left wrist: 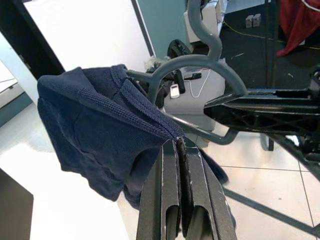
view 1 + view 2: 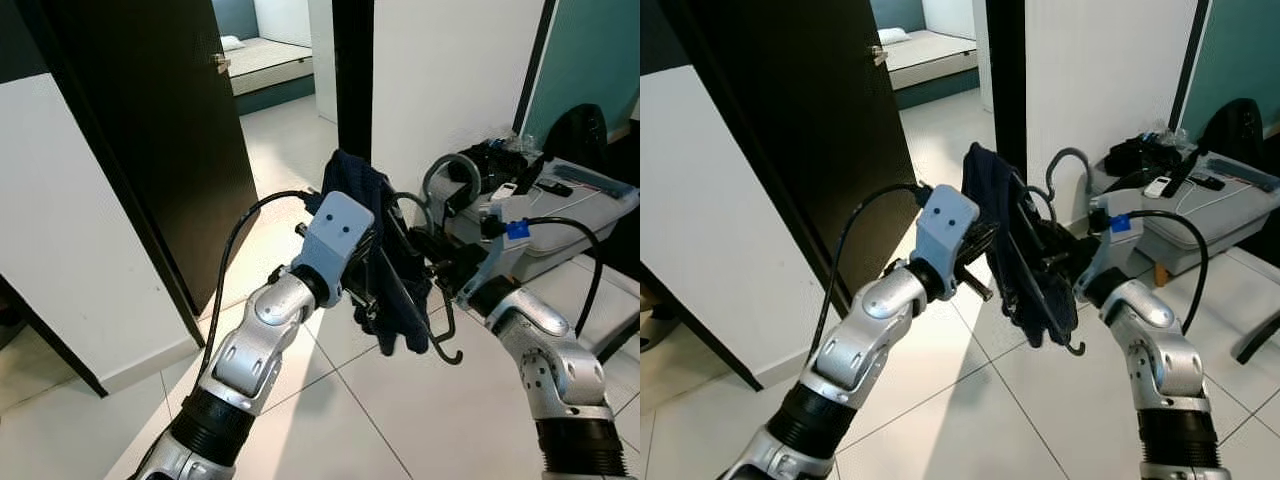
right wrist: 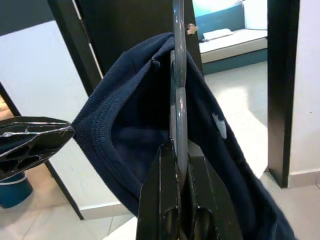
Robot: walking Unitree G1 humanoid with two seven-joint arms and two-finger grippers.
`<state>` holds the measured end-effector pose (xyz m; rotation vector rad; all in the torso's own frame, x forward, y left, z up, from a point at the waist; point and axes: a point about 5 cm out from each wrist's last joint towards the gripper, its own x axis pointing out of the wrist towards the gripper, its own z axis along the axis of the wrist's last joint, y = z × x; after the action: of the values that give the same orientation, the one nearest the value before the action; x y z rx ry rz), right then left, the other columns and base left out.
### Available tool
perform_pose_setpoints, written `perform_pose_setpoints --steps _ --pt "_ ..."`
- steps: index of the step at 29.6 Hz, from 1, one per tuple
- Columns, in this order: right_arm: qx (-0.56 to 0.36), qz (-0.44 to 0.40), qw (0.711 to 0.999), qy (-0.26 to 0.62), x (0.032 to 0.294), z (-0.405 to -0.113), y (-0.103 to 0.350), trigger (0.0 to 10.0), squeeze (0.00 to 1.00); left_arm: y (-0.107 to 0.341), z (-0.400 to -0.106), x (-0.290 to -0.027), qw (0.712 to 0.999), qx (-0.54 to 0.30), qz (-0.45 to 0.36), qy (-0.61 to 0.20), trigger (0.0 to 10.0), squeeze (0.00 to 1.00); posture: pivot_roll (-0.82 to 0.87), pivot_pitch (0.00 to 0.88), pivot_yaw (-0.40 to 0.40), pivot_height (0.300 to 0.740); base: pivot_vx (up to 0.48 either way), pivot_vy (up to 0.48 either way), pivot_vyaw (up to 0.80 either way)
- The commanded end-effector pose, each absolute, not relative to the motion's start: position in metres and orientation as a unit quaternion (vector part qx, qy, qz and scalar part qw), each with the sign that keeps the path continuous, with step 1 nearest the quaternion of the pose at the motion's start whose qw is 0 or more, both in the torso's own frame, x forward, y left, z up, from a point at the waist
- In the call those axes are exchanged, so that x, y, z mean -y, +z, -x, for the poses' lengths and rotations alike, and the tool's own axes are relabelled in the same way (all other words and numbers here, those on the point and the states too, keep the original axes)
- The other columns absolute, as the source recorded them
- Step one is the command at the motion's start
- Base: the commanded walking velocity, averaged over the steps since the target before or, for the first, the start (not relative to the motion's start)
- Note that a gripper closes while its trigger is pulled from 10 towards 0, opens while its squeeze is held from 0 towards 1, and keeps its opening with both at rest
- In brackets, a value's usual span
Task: Hang hanger
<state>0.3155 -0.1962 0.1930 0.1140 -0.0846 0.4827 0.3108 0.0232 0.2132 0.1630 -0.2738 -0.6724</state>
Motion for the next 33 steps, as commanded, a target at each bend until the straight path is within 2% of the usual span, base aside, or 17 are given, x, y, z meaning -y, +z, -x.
perform_pose_setpoints --steps 1,3,4,6,8,11,15,17,19,22,24,26,27,28,30,31,33 --pt "0.081 -0.066 0.958 0.267 0.187 -0.314 0.207 10.0 0.0 0.216 -0.31 -0.025 0.93 0.147 -0.08 -0.327 10.0 0.0 -0.08 0.0 0.108 0.74 0.0 0.0 0.0" --pt "0.086 -0.067 0.956 0.273 0.186 -0.313 0.208 10.0 0.0 0.217 -0.31 -0.026 0.93 0.15 -0.075 -0.327 10.0 0.0 -0.08 0.0 0.108 0.74 0.0 0.0 0.0" --pt "0.096 -0.074 0.952 0.28 0.185 -0.311 0.211 10.0 0.0 0.221 -0.308 -0.025 0.927 0.154 -0.048 -0.339 10.0 1.0 -0.08 0.0 0.108 0.74 0.0 0.0 0.0" --pt "0.105 -0.081 0.949 0.285 0.184 -0.31 0.214 10.0 0.0 0.225 -0.304 -0.022 0.919 0.162 -0.021 -0.359 10.0 1.0 -0.08 0.0 0.108 0.74 0.0 0.0 0.0" --pt "0.124 -0.101 0.943 0.291 0.184 -0.309 0.22 10.0 0.0 0.231 -0.29 -0.012 0.889 0.172 0.007 -0.425 10.0 1.0 -0.08 0.0 0.108 0.74 0.0 0.0 0.0" --pt "0.143 -0.121 0.935 0.302 0.185 -0.306 0.227 10.0 0.0 0.229 -0.28 -0.006 0.867 0.172 -0.007 -0.467 10.0 1.0 -0.08 0.0 0.106 0.74 0.0 0.0 0.0" --pt "0.158 -0.139 0.926 0.314 0.185 -0.303 0.232 10.0 0.0 0.227 -0.278 -0.007 0.862 0.17 -0.016 -0.477 10.0 1.0 -0.08 0.0 0.106 0.74 0.0 0.0 0.0" --pt "0.167 -0.151 0.92 0.322 0.186 -0.301 0.234 10.0 0.0 0.227 -0.279 -0.01 0.864 0.171 -0.02 -0.473 10.0 1.0 -0.08 0.0 0.106 0.74 0.0 0.0 0.0" --pt "0.196 -0.2 0.891 0.358 0.195 -0.291 0.24 10.0 0.0 0.231 -0.286 -0.021 0.876 0.178 -0.024 -0.448 10.0 1.0 -0.07 0.0 0.105 0.74 0.0 0.0 0.0" --pt "0.214 -0.227 0.874 0.374 0.205 -0.284 0.244 10.0 0.0 0.237 -0.291 -0.03 0.885 0.186 -0.02 -0.427 10.0 1.0 -0.07 0.0 0.103 0.74 0.0 0.0 0.0" --pt "0.244 -0.25 0.843 0.408 0.218 -0.27 0.248 10.0 0.0 0.248 -0.299 -0.047 0.897 0.202 -0.002 -0.393 10.0 1.0 -0.07 0.0 0.102 0.74 0.0 0.0 0.0" --pt "0.249 -0.249 0.838 0.416 0.223 -0.265 0.249 10.0 0.0 0.254 -0.3 -0.055 0.899 0.209 0.011 -0.384 10.0 1.0 -0.07 0.0 0.101 0.74 0.0 0.0 0.0" --pt "0.25 -0.248 0.837 0.42 0.225 -0.263 0.249 10.0 0.0 0.257 -0.301 -0.06 0.899 0.214 0.02 -0.381 10.0 0.84 -0.07 0.0 0.101 0.74 0.0 0.0 0.0" --pt "0.249 -0.247 0.837 0.421 0.228 -0.261 0.248 10.0 0.0 0.264 -0.302 -0.067 0.898 0.224 0.037 -0.376 10.0 0.56 -0.07 0.0 0.102 0.74 0.0 0.0 0.0" --pt "0.249 -0.247 0.837 0.421 0.228 -0.261 0.248 10.0 0.0 0.264 -0.302 -0.067 0.898 0.224 0.037 -0.376 10.0 0.56 -0.07 0.0 0.102 0.74 0.0 0.0 0.0" --pt "0.243 -0.242 0.836 0.428 0.23 -0.258 0.245 10.0 0.0 0.273 -0.303 -0.078 0.898 0.24 0.06 -0.365 10.0 0.05 -0.07 0.0 0.103 0.74 0.0 0.0 0.0" --pt "0.235 -0.235 0.835 0.438 0.23 -0.255 0.242 10.0 0.0 0.281 -0.304 -0.089 0.898 0.255 0.079 -0.351 10.0 0.0 -0.07 0.0 0.103 0.74 0.0 0.0 0.0"
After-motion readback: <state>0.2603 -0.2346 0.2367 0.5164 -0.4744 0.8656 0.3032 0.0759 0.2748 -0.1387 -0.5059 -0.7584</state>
